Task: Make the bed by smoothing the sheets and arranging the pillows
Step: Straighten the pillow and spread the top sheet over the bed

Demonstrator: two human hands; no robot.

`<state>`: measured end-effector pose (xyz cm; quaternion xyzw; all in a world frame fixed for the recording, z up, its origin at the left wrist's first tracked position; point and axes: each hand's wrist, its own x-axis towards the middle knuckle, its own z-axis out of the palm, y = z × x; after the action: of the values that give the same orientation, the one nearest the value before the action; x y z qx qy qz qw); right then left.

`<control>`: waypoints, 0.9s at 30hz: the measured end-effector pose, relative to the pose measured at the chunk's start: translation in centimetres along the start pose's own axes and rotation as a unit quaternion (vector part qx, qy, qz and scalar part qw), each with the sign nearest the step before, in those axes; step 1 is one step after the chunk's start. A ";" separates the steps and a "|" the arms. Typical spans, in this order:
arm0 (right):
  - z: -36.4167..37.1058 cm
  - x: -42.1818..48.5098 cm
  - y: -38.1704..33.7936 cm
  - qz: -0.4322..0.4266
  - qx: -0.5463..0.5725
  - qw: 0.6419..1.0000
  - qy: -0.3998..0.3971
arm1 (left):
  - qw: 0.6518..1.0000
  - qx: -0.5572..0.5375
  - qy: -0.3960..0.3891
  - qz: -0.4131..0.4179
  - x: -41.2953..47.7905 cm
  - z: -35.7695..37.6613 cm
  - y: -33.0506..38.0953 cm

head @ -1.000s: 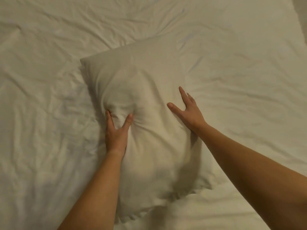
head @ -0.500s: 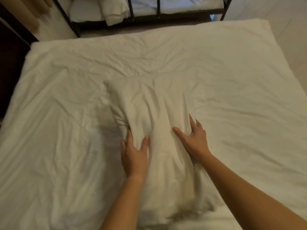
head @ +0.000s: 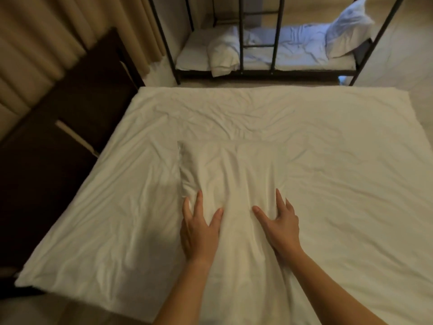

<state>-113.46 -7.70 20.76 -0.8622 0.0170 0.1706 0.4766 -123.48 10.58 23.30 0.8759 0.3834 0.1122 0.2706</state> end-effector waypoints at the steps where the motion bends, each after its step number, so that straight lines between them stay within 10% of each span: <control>1: 0.6 -0.7 -0.6 -0.005 -0.007 1.000 -0.005 | 1.000 0.000 0.007 -0.003 -0.3 -1.0 -0.8; 27: 35.5 -14.4 -22.0 -0.046 -0.045 0.997 -0.042 | 0.998 0.024 0.051 -0.010 14.2 -28.3 -31.4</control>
<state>-132.63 31.80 25.86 -0.8747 -0.0504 0.1854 0.4450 -144.46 49.55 29.01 0.8712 0.4085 0.1448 0.2306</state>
